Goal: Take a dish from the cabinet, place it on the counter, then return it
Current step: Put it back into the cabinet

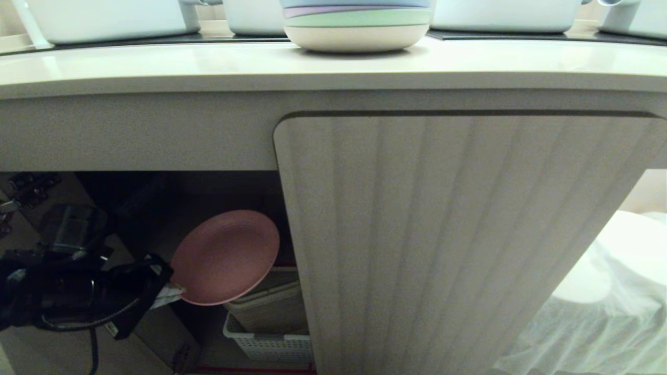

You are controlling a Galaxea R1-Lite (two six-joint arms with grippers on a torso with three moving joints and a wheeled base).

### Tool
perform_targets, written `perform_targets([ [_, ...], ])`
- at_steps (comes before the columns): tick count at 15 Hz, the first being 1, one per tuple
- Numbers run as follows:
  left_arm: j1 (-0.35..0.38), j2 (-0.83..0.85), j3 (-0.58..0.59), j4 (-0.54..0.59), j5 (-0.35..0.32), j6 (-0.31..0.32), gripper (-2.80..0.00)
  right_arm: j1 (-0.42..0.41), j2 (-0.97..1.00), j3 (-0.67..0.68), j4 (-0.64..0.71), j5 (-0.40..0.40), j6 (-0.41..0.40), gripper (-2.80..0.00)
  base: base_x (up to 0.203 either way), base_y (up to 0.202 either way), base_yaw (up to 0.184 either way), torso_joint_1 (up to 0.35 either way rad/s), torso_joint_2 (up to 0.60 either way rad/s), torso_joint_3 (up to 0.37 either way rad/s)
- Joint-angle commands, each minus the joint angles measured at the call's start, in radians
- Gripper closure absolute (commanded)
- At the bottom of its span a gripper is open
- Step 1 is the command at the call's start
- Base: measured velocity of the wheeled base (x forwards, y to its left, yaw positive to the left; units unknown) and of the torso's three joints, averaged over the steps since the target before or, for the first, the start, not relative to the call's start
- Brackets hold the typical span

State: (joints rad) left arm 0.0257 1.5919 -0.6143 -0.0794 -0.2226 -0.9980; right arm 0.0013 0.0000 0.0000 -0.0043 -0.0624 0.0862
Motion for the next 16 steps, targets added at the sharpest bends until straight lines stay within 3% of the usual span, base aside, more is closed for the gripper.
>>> perform_targets([
  [1, 0.0, 0.058, 0.0, -0.039, -0.001, -0.008, 0.0, 0.0, 0.0, 0.0, 0.0, 0.0, 0.0, 0.0, 0.0, 0.0, 0.0, 0.0, 0.0, 0.0],
  [10, 0.0, 0.113, -0.015, -0.115, 0.002, -0.017, 0.0, 0.0, 0.0, 0.0, 0.0, 0.0, 0.0, 0.0, 0.0, 0.0, 0.0, 0.0, 0.0, 0.0],
  [16, 0.0, 0.135, -0.067, -0.105, 0.011, -0.023, 0.0, 0.0, 0.0, 0.0, 0.0, 0.0, 0.0, 0.0, 0.0, 0.0, 0.0, 0.0, 0.0, 0.0],
])
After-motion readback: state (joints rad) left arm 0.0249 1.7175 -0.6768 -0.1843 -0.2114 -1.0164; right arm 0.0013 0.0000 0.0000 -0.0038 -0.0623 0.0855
